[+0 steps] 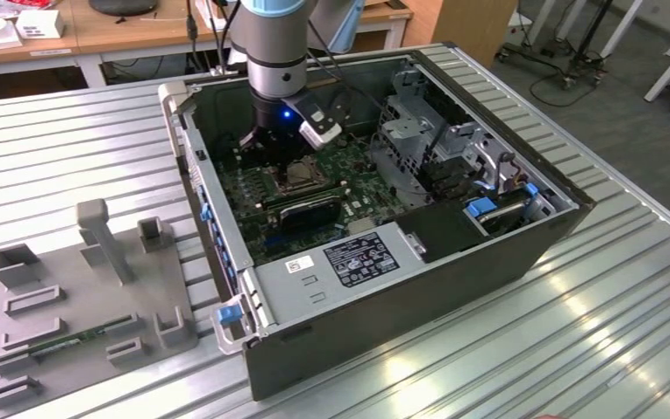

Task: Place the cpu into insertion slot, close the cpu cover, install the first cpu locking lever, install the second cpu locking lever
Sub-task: 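Close the cpu cover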

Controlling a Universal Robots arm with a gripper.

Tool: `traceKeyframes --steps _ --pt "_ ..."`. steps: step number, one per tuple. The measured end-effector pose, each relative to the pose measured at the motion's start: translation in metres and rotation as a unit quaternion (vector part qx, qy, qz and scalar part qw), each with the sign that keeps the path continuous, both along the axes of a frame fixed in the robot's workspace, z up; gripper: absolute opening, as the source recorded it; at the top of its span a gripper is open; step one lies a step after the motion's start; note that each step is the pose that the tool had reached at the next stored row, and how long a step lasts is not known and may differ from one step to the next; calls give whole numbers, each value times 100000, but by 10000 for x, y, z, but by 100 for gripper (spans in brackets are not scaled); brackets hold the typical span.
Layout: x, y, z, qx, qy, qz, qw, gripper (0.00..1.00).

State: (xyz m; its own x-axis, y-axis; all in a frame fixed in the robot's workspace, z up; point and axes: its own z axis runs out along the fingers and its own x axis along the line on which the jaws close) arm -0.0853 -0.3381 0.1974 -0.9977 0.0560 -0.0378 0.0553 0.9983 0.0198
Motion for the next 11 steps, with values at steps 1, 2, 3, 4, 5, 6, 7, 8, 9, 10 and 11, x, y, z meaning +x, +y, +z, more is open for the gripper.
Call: traceKeyframes --steps 1,2,3,4,5,6,7,8,9,10,11 --pt "0 -1 -1 -3 2 1 100000 11" --pt "-1 -1 -4 -9 10 1 100000 11" --pt "-1 -1 -7 -23 19 -1 100000 11" --pt "-2 -1 -11 -35 25 -1 100000 11" --pt "-2 -1 -16 -39 29 0 100000 11" --pt "-2 -1 -20 -38 27 0 100000 11" --pt "-3 -2 -20 -35 26 0 100000 11" --pt "-3 -2 -21 -33 24 0 100000 11" --pt "-3 -2 -21 -32 24 0 100000 11" --pt "-3 -2 -21 -32 22 0 100000 11" --pt "-3 -2 -21 -33 25 -1 100000 11"
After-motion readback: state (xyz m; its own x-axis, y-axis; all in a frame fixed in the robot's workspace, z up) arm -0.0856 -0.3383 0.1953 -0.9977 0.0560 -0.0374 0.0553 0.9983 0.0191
